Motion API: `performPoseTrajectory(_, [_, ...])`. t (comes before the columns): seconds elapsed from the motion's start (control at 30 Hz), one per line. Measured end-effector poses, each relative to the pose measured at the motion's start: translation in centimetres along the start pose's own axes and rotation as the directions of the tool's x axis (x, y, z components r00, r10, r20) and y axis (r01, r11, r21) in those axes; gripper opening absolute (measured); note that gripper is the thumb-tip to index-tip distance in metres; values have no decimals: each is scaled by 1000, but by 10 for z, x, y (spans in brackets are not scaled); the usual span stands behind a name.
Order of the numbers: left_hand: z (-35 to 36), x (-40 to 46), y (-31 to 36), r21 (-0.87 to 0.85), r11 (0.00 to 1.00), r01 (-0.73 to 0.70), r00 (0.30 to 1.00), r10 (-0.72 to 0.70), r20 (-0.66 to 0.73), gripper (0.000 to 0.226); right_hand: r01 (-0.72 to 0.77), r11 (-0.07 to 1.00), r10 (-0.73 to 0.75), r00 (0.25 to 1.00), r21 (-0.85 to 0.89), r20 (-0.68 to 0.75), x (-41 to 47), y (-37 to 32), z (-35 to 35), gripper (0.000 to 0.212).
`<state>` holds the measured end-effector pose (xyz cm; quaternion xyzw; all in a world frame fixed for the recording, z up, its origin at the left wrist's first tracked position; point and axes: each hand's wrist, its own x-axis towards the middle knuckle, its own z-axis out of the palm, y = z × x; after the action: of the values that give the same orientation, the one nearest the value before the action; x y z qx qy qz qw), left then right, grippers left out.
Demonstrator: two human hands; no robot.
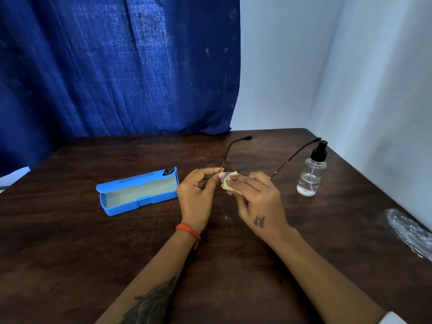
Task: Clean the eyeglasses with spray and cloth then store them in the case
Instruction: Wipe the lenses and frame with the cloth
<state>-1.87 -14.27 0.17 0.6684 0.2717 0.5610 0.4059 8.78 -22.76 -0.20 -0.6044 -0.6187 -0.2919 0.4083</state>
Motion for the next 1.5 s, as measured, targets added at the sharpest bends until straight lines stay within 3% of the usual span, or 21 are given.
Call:
performPoseTrajectory(0.2, [-2,3,-1,50,998,-36,999,36,-15,18,-39,998,38,999,-46,-4,-3,-1,2,17])
performPoseTrajectory(0.33, [-1,1,0,71,996,-54,999,55,-1,20,-18,1000,19,994,-11,106,0,-8,5,27])
performPoseTrajectory(0.47, [1,-1,3,63,995,-71,997,70,21,19,-20,991,41,987,-135,156,2,-3,5,34])
performPoseTrajectory(0.7, [0,2,0,150,984,-97,995,98,-5,16,-45,972,68,993,-230,92,0,-6,4,31])
performPoseTrajectory(0.9, [1,1,1,114,991,-73,997,75,-14,20,-13,997,12,1000,-70,-11,-2,-6,7,19])
performPoseTrajectory(1.17, [-2,6,-3,62,998,-1,998,5,-64,20,57,995,-56,998,85,-9,-1,3,5,40])
performPoseTrajectory(1.37, [-7,11,-7,62,998,27,995,-21,-98,15,-32,991,36,999,127,-23,-1,18,-4,32])
performPoseTrajectory(1.5, [-9,13,-5,34,999,41,992,-37,-124,15,-256,947,294,935,195,-197,4,19,-10,19])
